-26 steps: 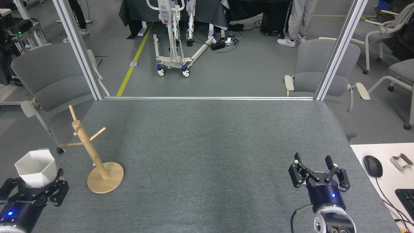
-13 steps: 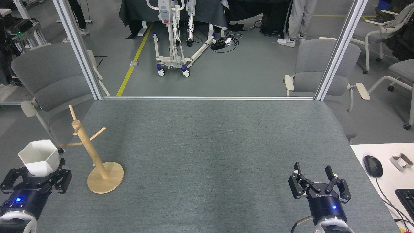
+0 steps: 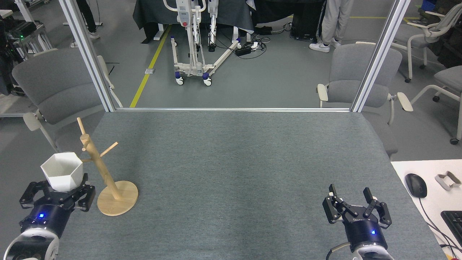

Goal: Hang cup on storage rack
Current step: 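Move the cup with the left gripper onto a peg of the stand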

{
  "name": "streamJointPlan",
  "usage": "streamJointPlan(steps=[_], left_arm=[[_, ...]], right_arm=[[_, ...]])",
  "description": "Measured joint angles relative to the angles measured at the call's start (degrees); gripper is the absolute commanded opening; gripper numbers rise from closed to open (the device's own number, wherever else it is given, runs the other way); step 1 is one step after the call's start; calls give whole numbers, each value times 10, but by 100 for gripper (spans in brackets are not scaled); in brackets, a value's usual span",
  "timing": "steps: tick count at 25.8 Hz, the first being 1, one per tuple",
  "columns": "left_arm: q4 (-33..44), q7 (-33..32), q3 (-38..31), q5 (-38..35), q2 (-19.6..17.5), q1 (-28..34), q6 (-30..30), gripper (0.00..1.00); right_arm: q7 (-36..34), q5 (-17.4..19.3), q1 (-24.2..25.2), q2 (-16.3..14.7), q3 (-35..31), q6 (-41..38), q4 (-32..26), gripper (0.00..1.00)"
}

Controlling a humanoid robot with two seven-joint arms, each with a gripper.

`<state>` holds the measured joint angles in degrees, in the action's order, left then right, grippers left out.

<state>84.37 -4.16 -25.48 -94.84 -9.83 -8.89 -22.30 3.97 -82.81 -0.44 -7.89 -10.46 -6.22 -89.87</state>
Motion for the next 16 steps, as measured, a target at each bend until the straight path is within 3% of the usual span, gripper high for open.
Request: streamJointPlan(steps=[5, 8, 10, 16], left_arm=[[-3, 0, 22, -18, 2, 0, 17, 0], [-12, 1, 31, -23, 2, 0, 29, 26], [-18, 1, 33, -25, 2, 0, 32, 50], [-44, 4, 34, -27, 2, -8, 44, 84]], right_arm=[[-3, 0, -1, 1, 0, -1, 2, 100], [-4, -1, -3, 6, 0, -2, 11, 100], [-5, -1, -9, 5, 0, -2, 15, 100], [-4, -1, -26, 4, -2, -1, 31, 100]])
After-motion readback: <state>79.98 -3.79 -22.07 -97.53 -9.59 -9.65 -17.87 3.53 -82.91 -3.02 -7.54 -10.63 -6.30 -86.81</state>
